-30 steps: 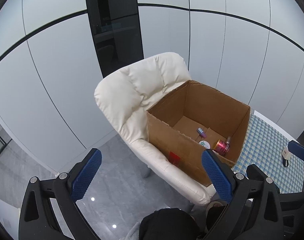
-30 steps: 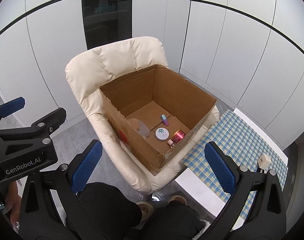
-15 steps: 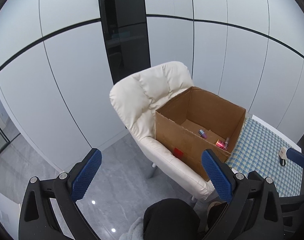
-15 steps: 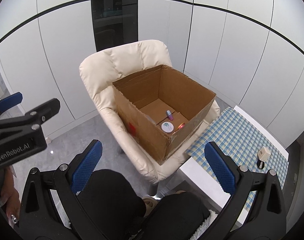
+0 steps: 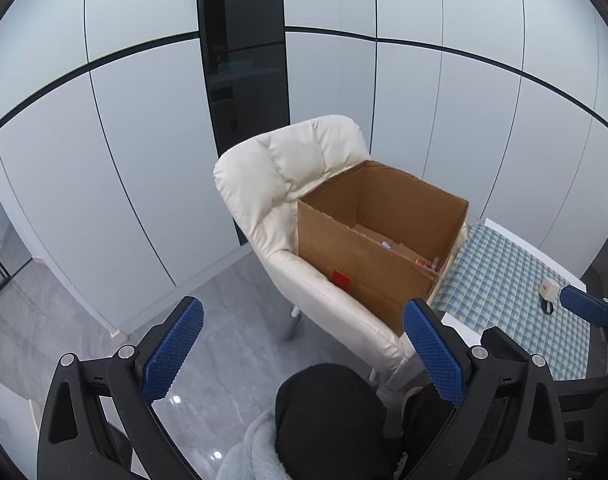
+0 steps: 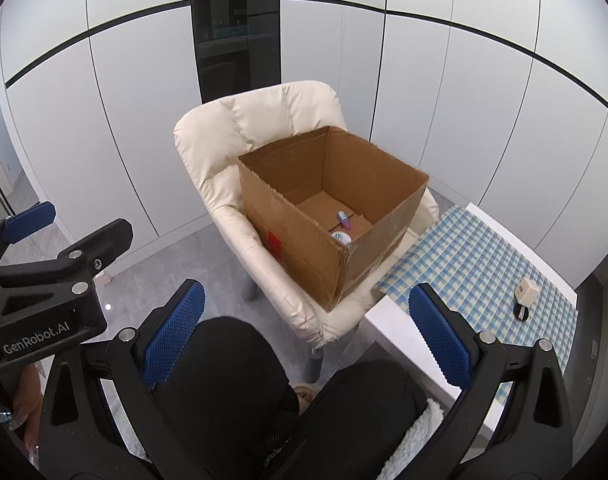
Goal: Organize objects
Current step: 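Withdraw both open grippers up and away from the box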
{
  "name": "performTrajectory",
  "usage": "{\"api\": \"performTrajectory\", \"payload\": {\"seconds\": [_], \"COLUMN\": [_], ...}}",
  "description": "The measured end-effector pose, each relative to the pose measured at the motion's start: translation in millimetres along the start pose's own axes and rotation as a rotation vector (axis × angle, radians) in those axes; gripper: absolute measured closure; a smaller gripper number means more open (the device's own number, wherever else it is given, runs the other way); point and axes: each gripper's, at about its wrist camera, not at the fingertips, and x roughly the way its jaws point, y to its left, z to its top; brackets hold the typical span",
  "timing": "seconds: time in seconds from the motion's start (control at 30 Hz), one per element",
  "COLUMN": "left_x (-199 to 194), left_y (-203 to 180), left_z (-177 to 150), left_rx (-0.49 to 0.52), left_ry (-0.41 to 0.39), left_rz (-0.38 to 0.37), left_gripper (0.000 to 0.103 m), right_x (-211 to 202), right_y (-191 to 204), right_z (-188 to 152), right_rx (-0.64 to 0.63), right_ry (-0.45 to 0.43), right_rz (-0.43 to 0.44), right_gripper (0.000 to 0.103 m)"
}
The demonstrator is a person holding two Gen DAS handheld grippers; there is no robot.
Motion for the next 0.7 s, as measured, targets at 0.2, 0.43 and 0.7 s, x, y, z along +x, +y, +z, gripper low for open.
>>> {"api": "performTrajectory", "payload": {"seconds": [0.2,0.43,0.7], "left_x": [-9.8,-19.4,-20.2], "left_y": [7.7,11.1,10.4], "left_z": [-12.9,-16.2,-16.5], "left_rx": [-0.037,-0.031,-0.026], "left_ry": [0.018,0.003,0.007], "left_rz": [-0.039,-0.02,-0.013], "left_gripper": [0.003,0.003,0.003], "right_x": [-6.5,-11.1,-11.8], "right_y": [5.3,5.9,7.0], "right_z": [-18.5,-25.9,-26.9], "right_rx": [-0.019,-0.023,-0.041], "right_ry": [0.011,0.011,0.012], "right_rz": [-0.009,-0.013,-0.015], "right_gripper": [0.0,0.0,0.0]}}
